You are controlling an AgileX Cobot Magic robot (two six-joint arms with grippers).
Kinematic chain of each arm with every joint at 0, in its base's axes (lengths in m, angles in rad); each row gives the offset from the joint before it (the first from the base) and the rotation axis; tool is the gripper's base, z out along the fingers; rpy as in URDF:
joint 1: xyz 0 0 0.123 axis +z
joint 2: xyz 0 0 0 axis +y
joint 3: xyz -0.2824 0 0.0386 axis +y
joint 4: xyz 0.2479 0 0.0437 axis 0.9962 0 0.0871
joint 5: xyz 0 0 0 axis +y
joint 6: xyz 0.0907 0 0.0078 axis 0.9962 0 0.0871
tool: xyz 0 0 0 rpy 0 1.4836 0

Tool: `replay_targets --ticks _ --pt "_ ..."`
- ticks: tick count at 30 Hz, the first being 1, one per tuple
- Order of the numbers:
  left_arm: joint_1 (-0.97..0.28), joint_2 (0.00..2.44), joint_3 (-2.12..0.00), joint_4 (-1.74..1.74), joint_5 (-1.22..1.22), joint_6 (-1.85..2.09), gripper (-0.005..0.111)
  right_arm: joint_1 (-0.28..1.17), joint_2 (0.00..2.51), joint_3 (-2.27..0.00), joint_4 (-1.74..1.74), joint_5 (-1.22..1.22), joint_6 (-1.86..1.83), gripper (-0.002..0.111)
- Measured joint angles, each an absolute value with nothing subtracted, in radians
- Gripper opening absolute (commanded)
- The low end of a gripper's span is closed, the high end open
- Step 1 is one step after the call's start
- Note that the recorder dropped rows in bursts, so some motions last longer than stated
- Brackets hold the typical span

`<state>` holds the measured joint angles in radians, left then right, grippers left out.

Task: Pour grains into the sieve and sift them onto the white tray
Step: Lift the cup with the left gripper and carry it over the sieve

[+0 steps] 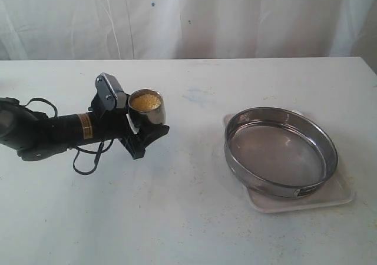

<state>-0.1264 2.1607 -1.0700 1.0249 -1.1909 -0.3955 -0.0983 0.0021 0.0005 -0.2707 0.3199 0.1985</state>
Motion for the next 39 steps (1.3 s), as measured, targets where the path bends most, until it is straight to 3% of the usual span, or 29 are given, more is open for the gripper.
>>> replay_targets --ticks 17,28,39 --pt "-0.332 1.894 -1.088 1.016 -1.182 -0.593 0.0 -0.098 0.002 0.0 -0.271 0.32 0.198 0.0" --pt "-0.595 1.892 -1.306 0.994 -0.787 -0.618 0.0 -0.098 0.002 0.0 -0.271 0.32 0.198 0.0" --pt "-0.617 2.017 -1.34 0.886 -0.716 -0.641 0.0 -0.098 0.002 0.0 -0.271 0.32 0.198 0.0"
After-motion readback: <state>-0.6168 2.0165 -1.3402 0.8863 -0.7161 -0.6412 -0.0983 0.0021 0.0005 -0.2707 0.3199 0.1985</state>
